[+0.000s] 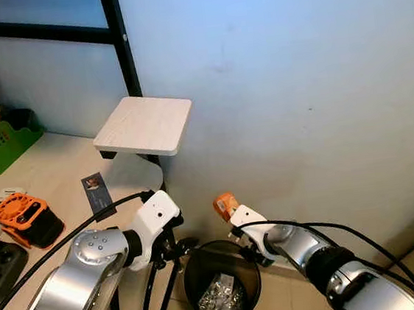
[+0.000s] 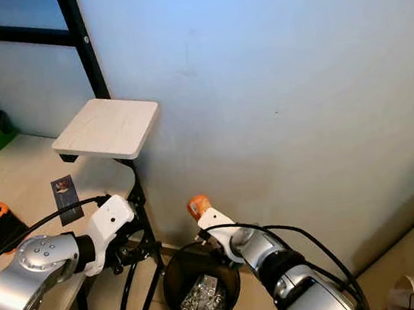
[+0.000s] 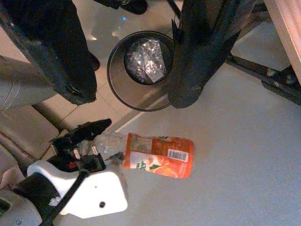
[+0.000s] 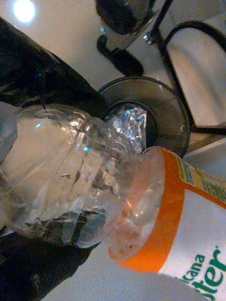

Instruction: Clean up the room

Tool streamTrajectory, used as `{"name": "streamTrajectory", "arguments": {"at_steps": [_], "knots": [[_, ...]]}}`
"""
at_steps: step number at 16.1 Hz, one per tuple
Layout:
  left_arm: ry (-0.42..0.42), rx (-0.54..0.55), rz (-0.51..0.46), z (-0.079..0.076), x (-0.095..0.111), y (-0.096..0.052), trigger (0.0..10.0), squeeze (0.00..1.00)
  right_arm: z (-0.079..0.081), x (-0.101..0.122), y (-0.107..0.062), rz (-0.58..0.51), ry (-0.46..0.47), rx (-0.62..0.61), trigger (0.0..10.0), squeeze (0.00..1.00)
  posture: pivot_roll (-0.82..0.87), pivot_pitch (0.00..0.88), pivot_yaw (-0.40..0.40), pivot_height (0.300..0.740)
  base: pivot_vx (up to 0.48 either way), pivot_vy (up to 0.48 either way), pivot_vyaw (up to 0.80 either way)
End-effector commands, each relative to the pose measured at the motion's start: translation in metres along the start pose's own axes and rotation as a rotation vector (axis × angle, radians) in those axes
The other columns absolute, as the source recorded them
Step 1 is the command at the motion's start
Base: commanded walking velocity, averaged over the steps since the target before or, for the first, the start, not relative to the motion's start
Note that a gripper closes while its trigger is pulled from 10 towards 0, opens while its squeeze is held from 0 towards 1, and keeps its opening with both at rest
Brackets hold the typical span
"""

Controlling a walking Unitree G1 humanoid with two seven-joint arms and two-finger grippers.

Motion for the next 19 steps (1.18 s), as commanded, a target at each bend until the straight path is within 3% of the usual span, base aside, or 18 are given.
{"name": "streamTrajectory", "arguments": {"at_steps": [1,11,14,15,16,19], "knots": [[0.013,-0.007,0.006,0.000,0.003,-0.001,10.0,0.00,-0.003,0.008,-0.001,-0.030,0.021,0.000,10.0,1.00,-0.02,0.000,-0.026,0.740,0.000,0.000,0.00],[-0.008,0.019,-0.013,0.001,0.005,-0.002,10.0,0.00,-0.001,0.008,0.001,-0.062,0.089,0.029,10.0,1.00,-0.02,0.000,-0.019,0.740,0.000,0.000,0.00],[-0.086,0.237,-0.138,0.010,0.015,-0.003,10.0,0.00,-0.029,0.017,-0.023,-0.352,0.320,-0.051,10.0,1.00,-0.02,0.000,-0.019,0.740,0.000,0.000,0.00],[-0.119,0.271,-0.147,0.010,0.014,-0.002,10.0,0.00,-0.038,0.012,-0.037,-0.414,0.357,-0.116,10.0,0.08,-0.03,0.000,-0.013,0.740,0.000,0.000,0.00],[-0.160,0.302,-0.144,0.008,0.010,-0.002,10.0,0.00,-0.047,0.001,-0.054,-0.457,0.358,-0.218,10.0,0.00,-0.04,0.000,-0.005,0.740,0.000,0.000,0.00],[-0.230,0.373,-0.154,0.004,0.003,-0.003,10.0,0.00,-0.047,-0.009,-0.088,-0.527,0.378,-0.272,10.0,0.00,-0.06,0.000,0.013,0.740,0.000,0.000,0.00]]}}
Point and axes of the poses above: a point about 5 cm out from each wrist's last joint towards the gripper, its own y axis pointing out of the wrist towards the gripper, its own x axis along the axis of the wrist's last joint, z = x × y, the point moved 1 cm from there along y, pointing out of the wrist towards the gripper, and after that the axes turned 2 degrees about -y, right-handed, at the moved point
